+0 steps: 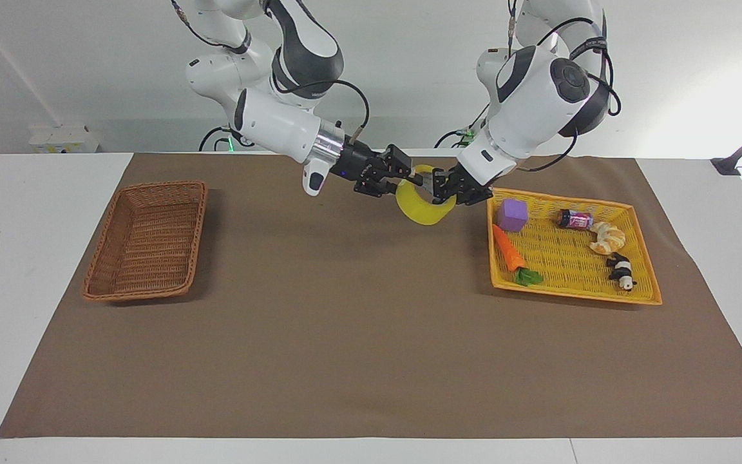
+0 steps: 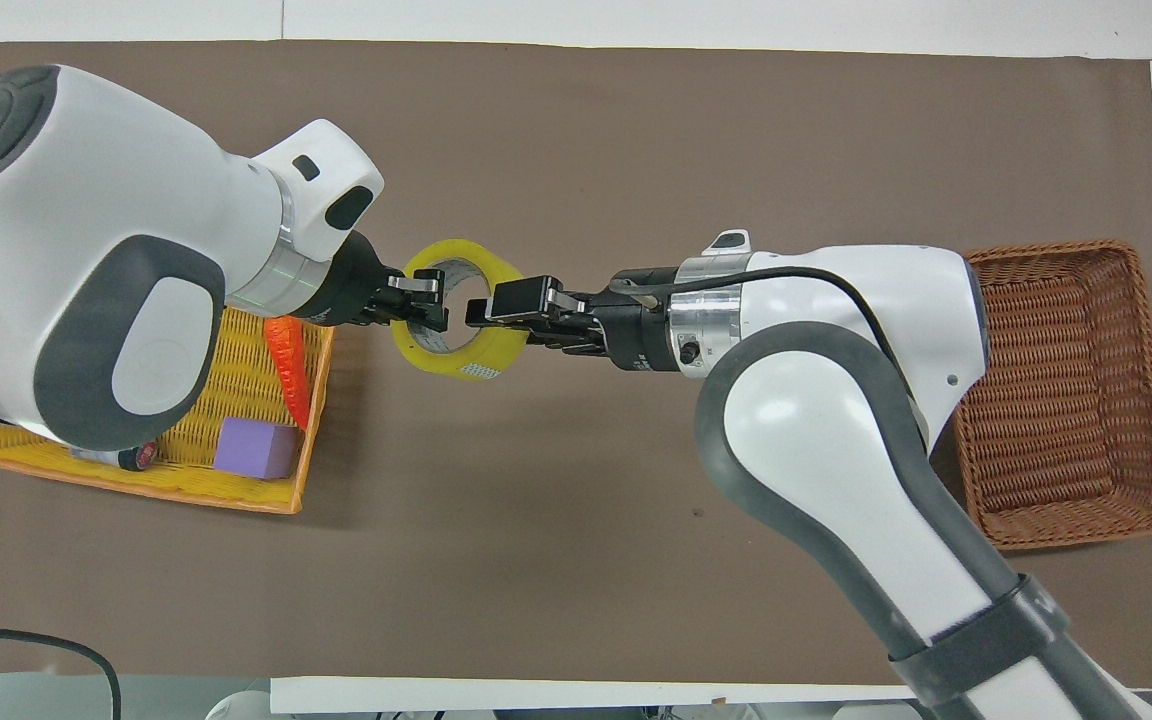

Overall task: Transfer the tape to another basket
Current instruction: 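Open the left gripper while the right gripper carries the tape away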

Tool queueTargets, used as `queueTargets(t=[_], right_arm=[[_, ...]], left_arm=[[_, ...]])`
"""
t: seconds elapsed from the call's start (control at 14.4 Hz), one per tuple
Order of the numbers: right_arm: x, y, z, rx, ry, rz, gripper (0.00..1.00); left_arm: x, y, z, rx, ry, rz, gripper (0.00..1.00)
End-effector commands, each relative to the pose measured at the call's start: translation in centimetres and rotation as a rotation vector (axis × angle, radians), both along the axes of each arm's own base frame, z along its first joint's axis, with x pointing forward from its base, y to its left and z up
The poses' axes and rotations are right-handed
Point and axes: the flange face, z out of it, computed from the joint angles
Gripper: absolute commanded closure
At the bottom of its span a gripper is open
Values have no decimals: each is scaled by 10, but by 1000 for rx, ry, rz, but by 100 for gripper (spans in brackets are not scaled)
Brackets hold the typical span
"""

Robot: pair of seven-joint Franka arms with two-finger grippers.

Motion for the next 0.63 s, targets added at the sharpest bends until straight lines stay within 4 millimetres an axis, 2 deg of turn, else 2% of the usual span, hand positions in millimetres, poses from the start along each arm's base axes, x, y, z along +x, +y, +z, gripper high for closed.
queueTargets(t=[0.0, 0.07, 0.14, 0.35, 0.56], right_arm=[[5, -10, 0, 7, -8, -20, 96], [5, -10, 1, 7, -11, -23, 96], [5, -10, 1, 8, -10, -22, 96], [5, -9, 1, 7, -9, -22, 96], [5, -10, 1, 7, -11, -23, 96]], left_arm=[[-3, 6, 9, -2, 1, 11, 89], [-1, 7, 12, -4, -4, 15, 61], [0, 7, 14, -5, -18, 11, 1], [-7, 15, 41, -6, -64, 10, 0], [-2, 40, 71, -16, -90, 40, 0]])
